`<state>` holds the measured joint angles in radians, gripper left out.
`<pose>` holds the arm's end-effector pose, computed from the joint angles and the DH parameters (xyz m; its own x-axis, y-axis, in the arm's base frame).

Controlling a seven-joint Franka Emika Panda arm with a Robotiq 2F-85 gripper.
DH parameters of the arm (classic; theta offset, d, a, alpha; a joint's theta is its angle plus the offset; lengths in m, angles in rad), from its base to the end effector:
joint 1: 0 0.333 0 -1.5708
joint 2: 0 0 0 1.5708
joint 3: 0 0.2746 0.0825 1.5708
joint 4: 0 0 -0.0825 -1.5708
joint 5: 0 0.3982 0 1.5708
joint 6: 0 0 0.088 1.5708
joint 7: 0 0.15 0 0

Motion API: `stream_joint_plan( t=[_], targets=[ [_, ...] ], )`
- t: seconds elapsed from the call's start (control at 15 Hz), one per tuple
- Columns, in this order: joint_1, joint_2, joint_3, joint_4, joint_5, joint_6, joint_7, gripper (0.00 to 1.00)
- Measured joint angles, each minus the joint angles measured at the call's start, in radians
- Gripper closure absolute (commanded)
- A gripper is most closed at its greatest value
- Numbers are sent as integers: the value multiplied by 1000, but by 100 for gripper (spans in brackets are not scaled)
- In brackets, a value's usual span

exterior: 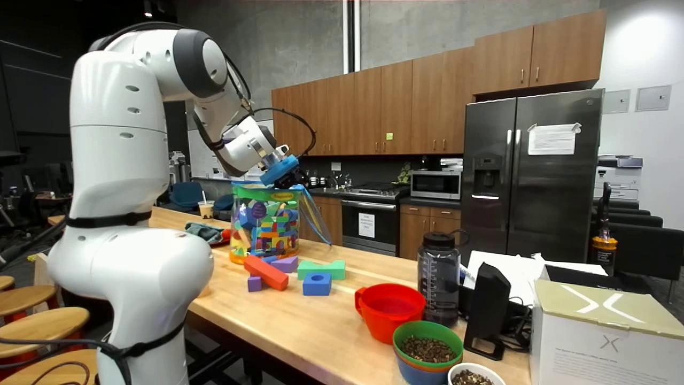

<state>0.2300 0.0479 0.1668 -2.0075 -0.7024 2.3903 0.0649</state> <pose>0.5842 0.2176 0.3863 0.6508 0.7278 0.2162 0.5328 -0.6407 0.5529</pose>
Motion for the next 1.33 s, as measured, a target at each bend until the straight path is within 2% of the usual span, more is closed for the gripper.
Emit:
stream_joint_plan(
  t=[0.4,0.87,1.33],
  targets=[
    [-1,-75,3,-91,2,-52,31,0],
    [0,-73,38,-84,-23,115,184,0],
    [-1,-38,48,4,-21,151,127,0]
  ],
)
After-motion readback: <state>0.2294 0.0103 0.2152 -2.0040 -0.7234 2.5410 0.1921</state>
